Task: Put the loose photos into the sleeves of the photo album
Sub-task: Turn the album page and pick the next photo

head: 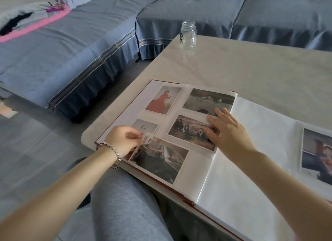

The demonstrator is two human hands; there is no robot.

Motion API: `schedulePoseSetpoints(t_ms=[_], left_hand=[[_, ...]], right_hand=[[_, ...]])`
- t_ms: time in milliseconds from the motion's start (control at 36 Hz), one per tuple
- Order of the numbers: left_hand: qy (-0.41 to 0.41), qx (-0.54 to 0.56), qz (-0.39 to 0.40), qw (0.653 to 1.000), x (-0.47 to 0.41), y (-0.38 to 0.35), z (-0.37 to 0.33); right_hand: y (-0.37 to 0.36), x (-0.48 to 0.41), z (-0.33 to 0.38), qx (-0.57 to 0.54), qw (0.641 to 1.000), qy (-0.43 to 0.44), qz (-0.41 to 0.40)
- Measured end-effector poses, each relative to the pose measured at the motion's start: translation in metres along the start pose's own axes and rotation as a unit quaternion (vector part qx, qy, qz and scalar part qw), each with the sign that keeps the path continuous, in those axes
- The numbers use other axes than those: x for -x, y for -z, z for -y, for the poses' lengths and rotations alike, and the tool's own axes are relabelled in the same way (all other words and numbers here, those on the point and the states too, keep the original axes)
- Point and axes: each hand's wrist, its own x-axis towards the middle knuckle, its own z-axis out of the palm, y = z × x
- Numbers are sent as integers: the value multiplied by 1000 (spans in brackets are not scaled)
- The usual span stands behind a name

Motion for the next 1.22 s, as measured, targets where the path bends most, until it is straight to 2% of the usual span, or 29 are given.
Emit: schedulePoseSetpoints(t_ms=[111, 389, 528, 694, 833, 1056, 1222], left_hand=[[14, -31, 14, 999, 1, 1, -3], [62, 71, 63, 994, 7, 1, -6], [42, 58, 117, 991, 11, -3, -14], [33, 46, 84, 995, 12, -8, -14], [28, -63, 85, 994, 19, -15, -18], [70, 12, 42, 997, 22, -15, -21], [53, 42, 43, 997, 27, -8, -26]], right_hand=[[1, 0, 0, 0, 1000, 1, 1], [1, 1, 0, 1, 1000, 1, 5], [2, 1, 0, 9, 1000, -2, 12], [2, 2, 0, 12, 1000, -3, 12], [1, 1, 0, 14, 1000, -2, 10], [1, 1, 0, 13, 1000, -3, 13], [2, 2, 0, 1, 1000, -1, 8]])
